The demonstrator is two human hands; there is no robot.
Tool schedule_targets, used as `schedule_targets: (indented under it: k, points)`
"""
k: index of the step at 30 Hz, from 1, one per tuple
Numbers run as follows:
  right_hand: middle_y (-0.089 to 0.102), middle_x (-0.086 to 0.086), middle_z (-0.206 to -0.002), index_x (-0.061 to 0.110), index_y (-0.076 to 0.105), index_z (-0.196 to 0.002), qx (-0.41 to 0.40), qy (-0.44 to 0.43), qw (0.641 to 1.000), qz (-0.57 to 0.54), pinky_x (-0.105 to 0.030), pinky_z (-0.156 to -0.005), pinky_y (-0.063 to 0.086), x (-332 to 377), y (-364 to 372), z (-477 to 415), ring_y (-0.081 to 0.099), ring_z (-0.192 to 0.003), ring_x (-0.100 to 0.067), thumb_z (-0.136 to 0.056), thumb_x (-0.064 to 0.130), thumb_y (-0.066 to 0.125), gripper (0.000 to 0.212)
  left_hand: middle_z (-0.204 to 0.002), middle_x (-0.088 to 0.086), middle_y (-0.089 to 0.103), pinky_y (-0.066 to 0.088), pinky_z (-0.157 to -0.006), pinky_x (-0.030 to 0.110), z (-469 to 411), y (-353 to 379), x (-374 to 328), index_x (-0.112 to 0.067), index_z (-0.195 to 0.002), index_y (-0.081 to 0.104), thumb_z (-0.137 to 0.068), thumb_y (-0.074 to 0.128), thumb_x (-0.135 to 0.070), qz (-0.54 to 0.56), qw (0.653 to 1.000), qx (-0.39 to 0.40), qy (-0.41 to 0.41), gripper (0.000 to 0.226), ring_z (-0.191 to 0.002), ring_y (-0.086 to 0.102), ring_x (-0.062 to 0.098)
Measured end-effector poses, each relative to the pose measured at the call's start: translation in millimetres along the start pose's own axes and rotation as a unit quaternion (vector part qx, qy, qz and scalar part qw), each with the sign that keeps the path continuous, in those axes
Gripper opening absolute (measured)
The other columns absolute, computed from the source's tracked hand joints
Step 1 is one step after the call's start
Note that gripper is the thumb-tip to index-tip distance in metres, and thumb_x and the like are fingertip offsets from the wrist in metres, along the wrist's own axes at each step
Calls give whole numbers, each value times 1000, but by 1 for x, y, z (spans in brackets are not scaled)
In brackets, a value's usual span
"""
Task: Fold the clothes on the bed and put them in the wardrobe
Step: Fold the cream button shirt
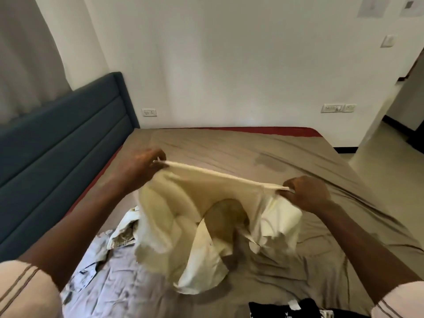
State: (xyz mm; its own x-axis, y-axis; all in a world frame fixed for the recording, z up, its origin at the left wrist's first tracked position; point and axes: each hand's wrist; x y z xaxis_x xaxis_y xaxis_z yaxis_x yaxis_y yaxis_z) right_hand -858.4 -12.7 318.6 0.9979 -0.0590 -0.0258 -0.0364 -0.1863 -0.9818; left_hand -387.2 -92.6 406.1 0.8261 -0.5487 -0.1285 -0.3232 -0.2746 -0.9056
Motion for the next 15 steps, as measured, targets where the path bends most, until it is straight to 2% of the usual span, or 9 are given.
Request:
schedule_targets:
  k: [2,4,6,8,10,11,13,14,15]
  points:
    - [73,0,-95,27,73,-91,14,53,998,16,-34,-70,50,-11,14,0,71,-97,-28,-93,50,62,26,-100,-2,58,49,-68,37,8,11,9,-20,-102,64,-94,75,-30,-40,994,95,40,17,-83,58,23]
    - [66,-6,-100,22,74,-91,-9,125,992,-1,-36,-73,50,-15,24,0,67,-100,-32,-91,32,64,15,-99,1,60,51,-69,38,14,24,13,-20,-101,67,-94,74,-29,-68,987,137,56,14,-84,60,27]
    - [58,-11,-110,19,76,-97,-16,179,984,11,-39,-77,52,-13,30,-3,60,-107,-34,-90,23,64,15,-99,3,65,54,-67,38,15,38,13,-20,-103,71,-98,69,-29,-85,986,131,49,11,-83,64,28]
    - [60,-14,-119,15,75,-108,20,232,972,14,-41,-81,53,-17,32,-11,58,-114,-35,-90,23,63,23,-97,4,70,54,-69,37,7,45,11,-19,-103,72,-102,63,-29,-99,989,110,19,13,-84,66,27]
    - [68,-17,-112,11,72,-113,90,319,936,-116,-40,-80,54,-21,27,-26,68,-104,-36,-87,27,62,33,-98,5,73,49,-68,35,-11,45,9,-18,-105,72,-103,61,-23,-139,986,95,-7,12,-86,67,26]
    - [69,-20,-99,8,70,-112,110,368,884,-266,-38,-71,54,-21,25,-34,72,-85,-35,-84,27,60,36,-101,5,73,46,-67,32,-21,44,9,-18,-107,72,-102,61,-18,-165,981,98,-18,12,-88,67,25]
    - [63,-23,-80,1,61,-112,131,427,686,-575,-27,-43,50,-22,17,-58,66,-46,-29,-91,17,52,28,-108,4,70,44,-65,31,-44,38,8,-19,-113,68,-99,59,-9,-211,970,115,-43,20,-94,67,25]
    - [63,-25,-84,-1,56,-116,123,429,593,-670,-27,-35,48,-22,9,-73,66,-42,-30,-101,13,45,24,-109,3,69,44,-64,31,-57,34,5,-20,-115,66,-98,59,-7,-229,964,122,-53,23,-95,67,25]
    - [63,-28,-93,-3,52,-120,107,418,521,-737,-31,-33,51,-23,1,-88,69,-49,-34,-108,14,38,25,-109,3,68,44,-63,31,-68,29,2,-19,-117,66,-96,60,-5,-245,960,119,-62,25,-94,67,25]
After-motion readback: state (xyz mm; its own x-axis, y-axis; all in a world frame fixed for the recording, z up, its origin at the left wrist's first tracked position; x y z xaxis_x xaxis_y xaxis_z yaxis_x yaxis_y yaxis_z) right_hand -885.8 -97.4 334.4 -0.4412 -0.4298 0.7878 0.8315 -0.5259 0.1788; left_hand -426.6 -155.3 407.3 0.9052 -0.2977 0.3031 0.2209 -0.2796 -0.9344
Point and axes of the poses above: each hand's wrist, its own z-axis away from the middle knuckle, its own y-axis out of the palm, x = y × z
